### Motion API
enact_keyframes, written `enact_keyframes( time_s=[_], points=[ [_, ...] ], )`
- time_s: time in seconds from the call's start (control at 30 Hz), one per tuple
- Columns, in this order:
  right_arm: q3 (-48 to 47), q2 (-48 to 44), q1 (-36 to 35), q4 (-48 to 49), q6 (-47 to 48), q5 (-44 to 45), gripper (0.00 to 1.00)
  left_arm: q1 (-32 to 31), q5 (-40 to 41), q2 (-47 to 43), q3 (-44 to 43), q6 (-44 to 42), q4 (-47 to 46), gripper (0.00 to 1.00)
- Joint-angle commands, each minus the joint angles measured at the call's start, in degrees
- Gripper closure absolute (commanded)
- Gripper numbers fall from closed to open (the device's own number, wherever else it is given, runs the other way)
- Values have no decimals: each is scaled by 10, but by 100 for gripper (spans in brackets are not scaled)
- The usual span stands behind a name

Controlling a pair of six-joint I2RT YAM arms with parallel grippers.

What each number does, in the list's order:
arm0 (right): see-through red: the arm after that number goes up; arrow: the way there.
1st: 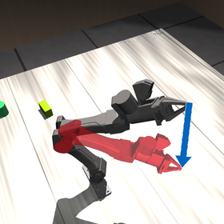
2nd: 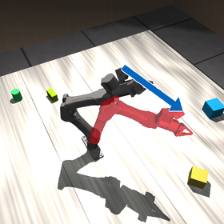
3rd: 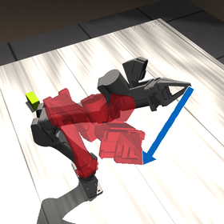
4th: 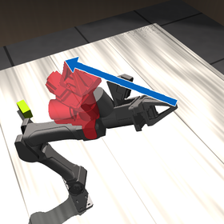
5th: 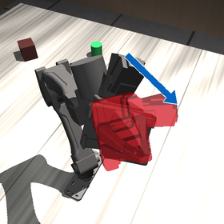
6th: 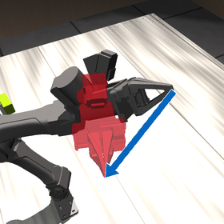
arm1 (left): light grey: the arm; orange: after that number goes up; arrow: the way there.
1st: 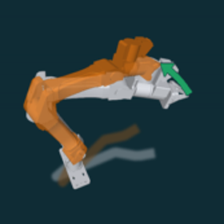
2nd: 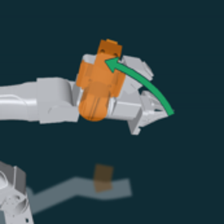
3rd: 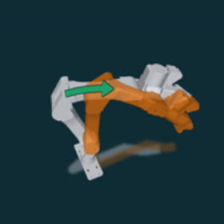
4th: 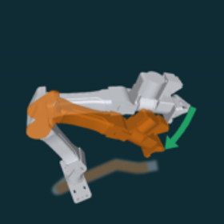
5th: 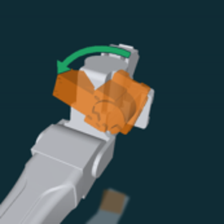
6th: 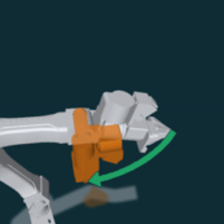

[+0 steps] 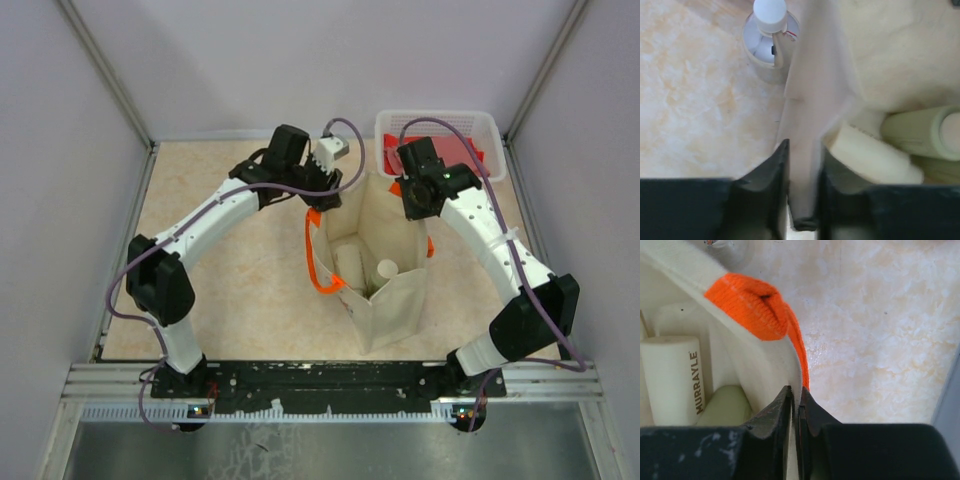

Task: Place the personal care products into the canvas bag

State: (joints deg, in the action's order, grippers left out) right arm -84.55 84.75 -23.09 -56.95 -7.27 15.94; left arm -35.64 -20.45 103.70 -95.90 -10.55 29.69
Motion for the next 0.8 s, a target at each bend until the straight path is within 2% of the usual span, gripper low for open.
enact_keyframes(
  time_s=[0.0, 0.03, 0.17, 0.37, 0.47, 0.63, 0.77],
  points=[
    [-21, -5, 4, 3, 3, 4, 86, -5, 9, 10, -14, -10, 4, 93],
    [-22, -5, 4, 3, 3, 4, 83, -6, 9, 8, -13, -9, 3, 100],
    [-25, -4, 4, 1, 3, 1, 75, -11, 0, 0, -9, -7, 3, 100],
    [-55, -8, 4, -4, 2, -35, 46, -18, 8, -31, -1, 27, 41, 100],
    [-88, -12, 4, 0, -1, -56, 37, -21, 34, -62, 17, 50, 76, 100],
    [-150, -1, 4, 6, -4, -72, 28, -21, 95, -131, 56, 82, 169, 100],
    [-187, 31, 5, 19, -3, -86, 26, -20, 135, -177, 73, 108, 230, 100]
  ],
)
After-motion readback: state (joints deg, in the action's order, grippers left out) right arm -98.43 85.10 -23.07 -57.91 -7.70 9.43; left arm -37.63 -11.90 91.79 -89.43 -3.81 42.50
